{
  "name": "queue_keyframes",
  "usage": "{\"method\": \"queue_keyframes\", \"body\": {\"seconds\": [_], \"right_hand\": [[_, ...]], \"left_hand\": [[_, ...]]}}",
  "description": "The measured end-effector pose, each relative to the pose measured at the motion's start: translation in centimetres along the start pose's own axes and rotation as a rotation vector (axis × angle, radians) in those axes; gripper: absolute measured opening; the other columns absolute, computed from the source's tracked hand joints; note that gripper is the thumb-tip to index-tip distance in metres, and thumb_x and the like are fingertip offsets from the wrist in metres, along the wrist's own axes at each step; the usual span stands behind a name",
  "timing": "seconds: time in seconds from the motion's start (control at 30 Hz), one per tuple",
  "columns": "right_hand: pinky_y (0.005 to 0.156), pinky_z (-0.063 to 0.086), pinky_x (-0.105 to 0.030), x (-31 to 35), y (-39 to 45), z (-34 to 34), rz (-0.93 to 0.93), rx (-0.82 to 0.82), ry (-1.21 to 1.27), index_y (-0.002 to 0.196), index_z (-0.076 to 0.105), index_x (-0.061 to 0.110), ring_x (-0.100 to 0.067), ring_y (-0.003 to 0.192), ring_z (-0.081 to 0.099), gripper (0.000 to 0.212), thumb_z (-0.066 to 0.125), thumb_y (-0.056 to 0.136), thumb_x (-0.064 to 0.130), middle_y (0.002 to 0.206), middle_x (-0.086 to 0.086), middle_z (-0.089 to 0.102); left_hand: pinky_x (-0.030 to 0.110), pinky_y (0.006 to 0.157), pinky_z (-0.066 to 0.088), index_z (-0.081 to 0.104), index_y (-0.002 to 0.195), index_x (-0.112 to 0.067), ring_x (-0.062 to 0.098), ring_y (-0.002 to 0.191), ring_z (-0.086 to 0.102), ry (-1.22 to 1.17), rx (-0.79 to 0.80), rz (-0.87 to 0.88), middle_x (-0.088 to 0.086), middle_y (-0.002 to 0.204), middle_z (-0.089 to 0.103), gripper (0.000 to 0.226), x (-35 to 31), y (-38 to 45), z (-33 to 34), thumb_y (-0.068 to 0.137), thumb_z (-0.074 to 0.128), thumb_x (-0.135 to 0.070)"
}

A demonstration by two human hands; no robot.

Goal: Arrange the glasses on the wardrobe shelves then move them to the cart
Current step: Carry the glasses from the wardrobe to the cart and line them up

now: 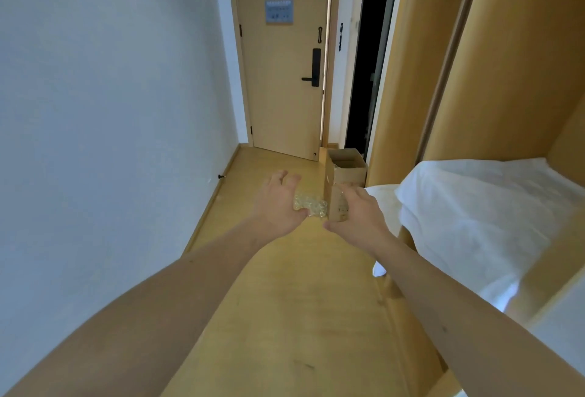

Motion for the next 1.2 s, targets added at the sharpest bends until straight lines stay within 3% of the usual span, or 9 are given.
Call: {"method": "queue_keyframes", "body": {"seconds": [0.3, 0.67, 1.2], "right_hand": [[0.11, 0.041, -0.045, -4.8, 12.7, -0.5, -0.021, 0.024, 0.014, 0.157, 0.031, 0.024, -0.026, 0.141, 0.038, 0.092, 0.079, 0.081, 0.047, 0.155, 0.0, 0.039], [0.109, 0.042, -0.046, -8.0, 22.3, 2.6, 0.041, 0.088, 0.032, 0.155, 0.034, 0.022, -0.026, 0.139, 0.04, 0.089, 0.08, 0.081, 0.041, 0.153, -0.003, 0.04], [0.113, 0.039, -0.046, -4.2, 46.0, 8.4, 0.114, 0.044, -0.035, 0.157, 0.027, 0.029, -0.024, 0.143, 0.034, 0.093, 0.08, 0.082, 0.044, 0.158, 0.004, 0.033]], "left_hand": [[0.041, 0.117, 0.028, 0.033, 0.156, -0.02, 0.028, 0.15, 0.023, 0.009, 0.019, -0.069, 0.011, 0.164, 0.024, 0.078, -0.5, 12.2, 3.5, 0.091, 0.071, -0.04], [0.042, 0.118, 0.029, 0.034, 0.155, -0.021, 0.03, 0.148, 0.027, 0.0, 0.078, -0.124, 0.011, 0.163, 0.026, 0.078, 3.4, 23.1, 7.7, 0.089, 0.073, -0.041], [0.042, 0.118, 0.03, 0.035, 0.155, -0.018, 0.028, 0.148, 0.024, -0.129, 0.038, -0.023, 0.008, 0.161, 0.03, 0.08, 15.5, 47.1, 7.9, 0.088, 0.072, -0.041]]}}
Point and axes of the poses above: each hand's wrist, its own y-axis towards the middle knuckle, its own z-axis out of the palm, x = y × z, the point moved 2 cm from there along y, towards the middle knuckle
